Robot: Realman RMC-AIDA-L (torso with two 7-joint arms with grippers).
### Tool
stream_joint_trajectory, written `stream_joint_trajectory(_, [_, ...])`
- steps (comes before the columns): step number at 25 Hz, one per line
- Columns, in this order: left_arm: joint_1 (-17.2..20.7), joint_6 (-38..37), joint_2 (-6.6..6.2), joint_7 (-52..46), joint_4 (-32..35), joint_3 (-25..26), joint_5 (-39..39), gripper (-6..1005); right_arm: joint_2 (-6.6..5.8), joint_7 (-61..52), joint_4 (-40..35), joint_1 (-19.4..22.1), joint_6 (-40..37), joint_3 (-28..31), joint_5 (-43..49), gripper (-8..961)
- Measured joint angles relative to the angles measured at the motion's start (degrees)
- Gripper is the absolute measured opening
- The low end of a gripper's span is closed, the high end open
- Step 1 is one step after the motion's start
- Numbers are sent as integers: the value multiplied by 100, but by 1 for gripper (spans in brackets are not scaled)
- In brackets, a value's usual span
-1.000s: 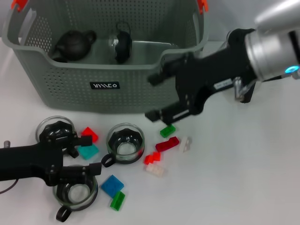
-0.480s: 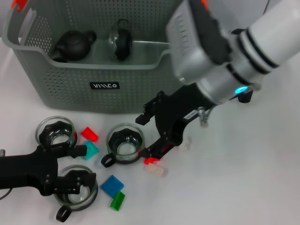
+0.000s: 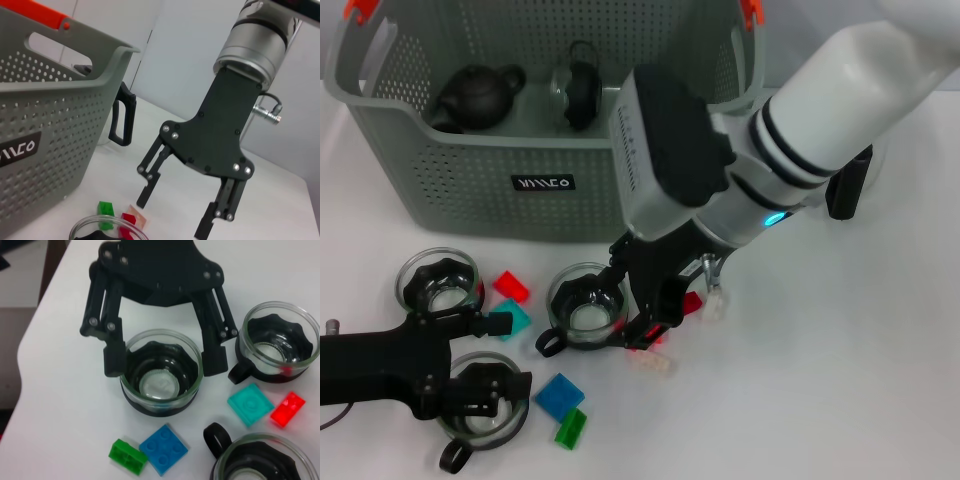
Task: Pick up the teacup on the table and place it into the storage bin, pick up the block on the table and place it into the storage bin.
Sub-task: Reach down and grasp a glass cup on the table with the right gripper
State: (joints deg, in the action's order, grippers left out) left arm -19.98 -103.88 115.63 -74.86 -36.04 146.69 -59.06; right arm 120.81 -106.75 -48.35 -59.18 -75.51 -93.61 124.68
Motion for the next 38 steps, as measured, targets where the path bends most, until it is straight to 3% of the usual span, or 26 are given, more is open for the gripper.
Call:
stream_joint_trajectory(18, [-16,9,12,-1,66,44,0,909,69,-159,114,-27,1453,-1632,-283,734])
stream_joint_trajectory(38, [-22,27,12,-2,90,53,-2,910,92,-187,286,-42,1943,-2265,-393,735])
